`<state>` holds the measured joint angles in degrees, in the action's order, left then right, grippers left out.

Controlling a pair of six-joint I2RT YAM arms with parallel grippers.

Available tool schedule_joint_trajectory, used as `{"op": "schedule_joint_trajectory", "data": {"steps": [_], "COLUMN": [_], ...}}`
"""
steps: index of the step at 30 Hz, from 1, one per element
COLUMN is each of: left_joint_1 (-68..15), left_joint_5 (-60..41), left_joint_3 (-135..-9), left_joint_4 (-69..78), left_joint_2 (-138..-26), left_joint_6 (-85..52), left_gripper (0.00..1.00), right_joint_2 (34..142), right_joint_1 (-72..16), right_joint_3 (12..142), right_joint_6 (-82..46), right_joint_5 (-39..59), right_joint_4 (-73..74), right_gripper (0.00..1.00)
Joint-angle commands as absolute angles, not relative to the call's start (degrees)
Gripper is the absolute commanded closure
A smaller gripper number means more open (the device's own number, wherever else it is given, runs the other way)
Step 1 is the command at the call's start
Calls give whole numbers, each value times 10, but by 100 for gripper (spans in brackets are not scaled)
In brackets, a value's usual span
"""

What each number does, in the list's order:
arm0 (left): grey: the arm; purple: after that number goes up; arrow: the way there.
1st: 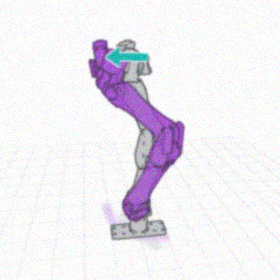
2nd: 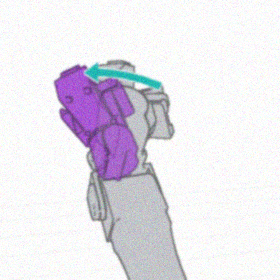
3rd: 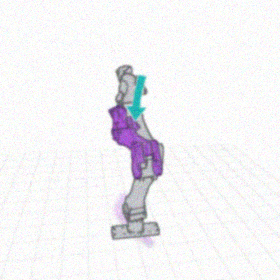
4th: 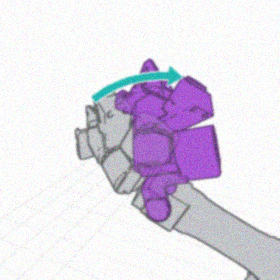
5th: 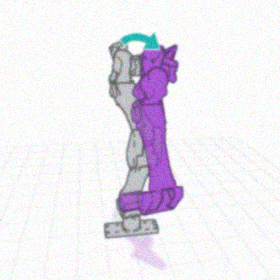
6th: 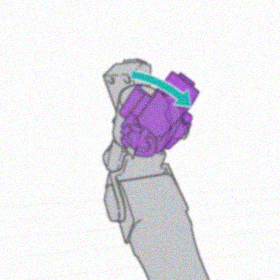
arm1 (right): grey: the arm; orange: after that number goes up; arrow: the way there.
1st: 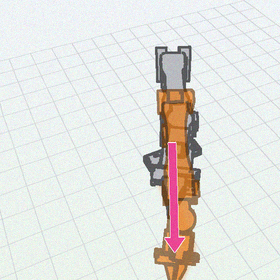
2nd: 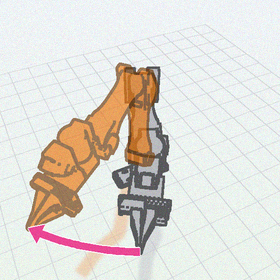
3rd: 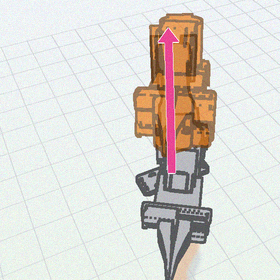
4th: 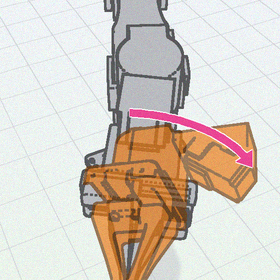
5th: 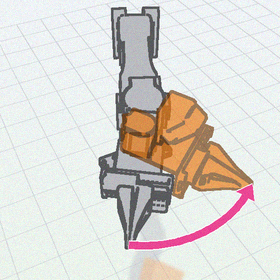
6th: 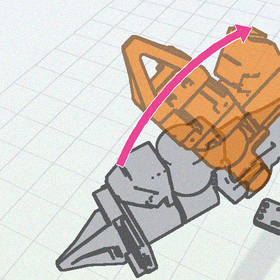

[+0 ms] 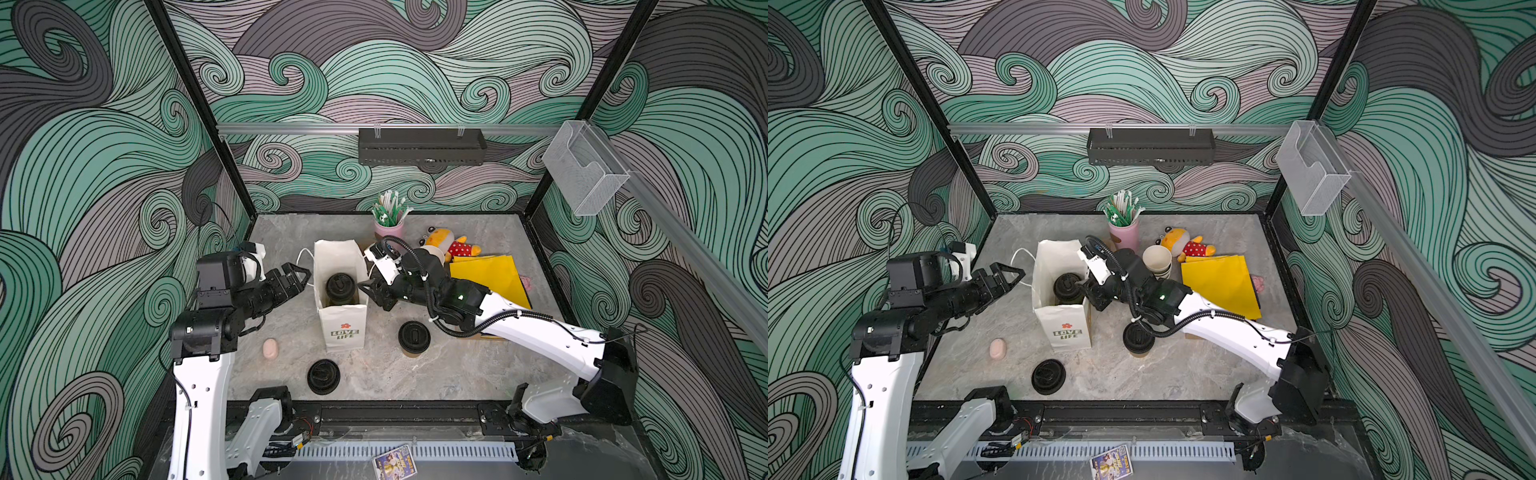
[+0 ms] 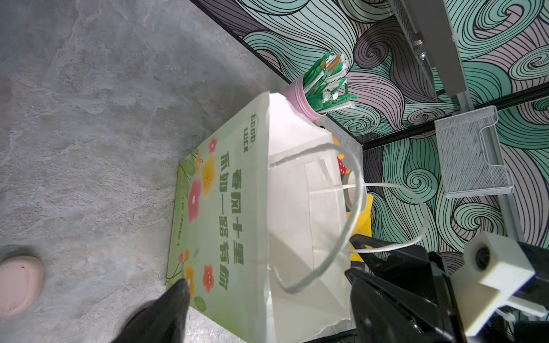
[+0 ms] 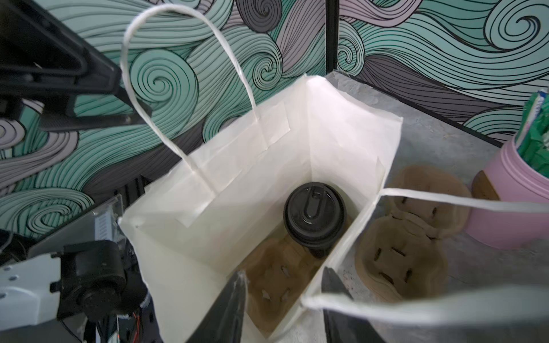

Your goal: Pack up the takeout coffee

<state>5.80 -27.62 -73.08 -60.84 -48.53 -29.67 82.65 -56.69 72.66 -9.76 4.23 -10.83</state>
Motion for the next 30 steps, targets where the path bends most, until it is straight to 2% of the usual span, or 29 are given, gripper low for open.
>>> {"op": "schedule_joint_trajectory", "data": {"steps": [1, 3, 9, 13, 18, 22, 30], "left_joint_1": [54, 54, 54, 54, 54, 54, 54], "left_joint_5": [-293, -287, -249, -213, -202, -198, -187], "left_joint_3": [-751, -755, -771, -778, -784, -789, -797], "left_joint_4": [-636, -642, -665, -670, -669, -672, -679], "left_joint_2": [-489, -495, -498, -496, -495, -495, -493], "left_joint_6": [-303, -303, -308, -320, -325, -327, -325], "left_gripper": [16, 19, 21, 17, 16, 16, 16], "right_joint_2": [807, 807, 857, 922, 980, 1009, 1039], "right_joint_1": [-578, -602, -676, -704, -707, -705, -704], "right_joint_3": [759, 782, 892, 976, 1035, 1060, 1094], "right_joint_6": [-169, -232, -440, -489, -470, -459, -457], "right_joint_5": [6, -44, -202, -276, -270, -267, -277], "right_joint_4": [-200, -256, -415, -513, -528, -526, -544], "right_gripper": [43, 40, 40, 41, 42, 49, 76]}}
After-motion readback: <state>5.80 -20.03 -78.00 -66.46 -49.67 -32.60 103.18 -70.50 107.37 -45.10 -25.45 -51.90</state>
